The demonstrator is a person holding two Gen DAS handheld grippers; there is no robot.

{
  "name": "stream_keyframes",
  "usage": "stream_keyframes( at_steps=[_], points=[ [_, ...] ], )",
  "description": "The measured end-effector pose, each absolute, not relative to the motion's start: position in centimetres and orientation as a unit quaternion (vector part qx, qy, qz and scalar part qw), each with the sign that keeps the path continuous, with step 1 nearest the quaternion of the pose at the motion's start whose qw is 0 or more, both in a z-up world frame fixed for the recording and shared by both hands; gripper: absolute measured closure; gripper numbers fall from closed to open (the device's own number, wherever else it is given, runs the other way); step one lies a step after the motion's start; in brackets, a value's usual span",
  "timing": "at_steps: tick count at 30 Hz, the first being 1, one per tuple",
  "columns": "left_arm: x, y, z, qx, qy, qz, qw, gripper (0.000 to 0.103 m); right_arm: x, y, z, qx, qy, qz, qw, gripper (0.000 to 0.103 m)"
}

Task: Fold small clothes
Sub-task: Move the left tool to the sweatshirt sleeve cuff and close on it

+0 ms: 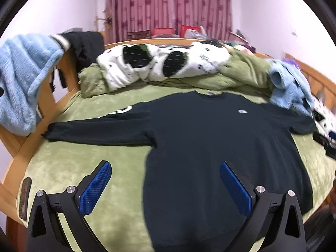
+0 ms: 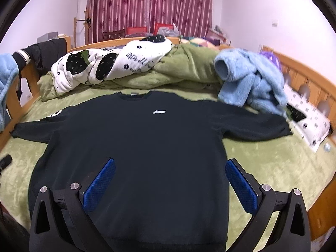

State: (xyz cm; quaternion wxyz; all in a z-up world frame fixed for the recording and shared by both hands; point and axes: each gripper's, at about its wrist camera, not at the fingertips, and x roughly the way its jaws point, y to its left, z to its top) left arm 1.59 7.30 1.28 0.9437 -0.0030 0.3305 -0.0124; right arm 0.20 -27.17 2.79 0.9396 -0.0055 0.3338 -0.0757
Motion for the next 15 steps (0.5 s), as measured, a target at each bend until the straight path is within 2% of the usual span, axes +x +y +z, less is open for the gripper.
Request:
stream_keyframes(
  at_steps=[4, 8, 12, 15],
  points=[
    [3.4, 11.0, 2.2, -0.032, 0.32, 0.008, 0.947, 0.0, 1.3, -25.8, 4.0, -0.008, 0.327, -0.086, 0.941, 0.0],
    [5.7, 14.0, 1.5, -0.016, 0.327, 0.043, 0.944, 0.0, 3.2, -24.4, 4.2, -0.017, 0.339, -0.092, 0.936, 0.0],
    [8.1, 16.8, 0.3, 0.025, 0.324, 0.097, 0.941, 0.0, 5.8, -23.6, 3.0, -0.006, 0.325, -0.073, 0.943, 0.0],
    [9.9, 19.2, -0.6, 0.025, 0.342, 0.104, 0.934, 0.0, 8.8, -23.5, 1.1, 0.008, 0.353, -0.067, 0.933, 0.0]
  ],
)
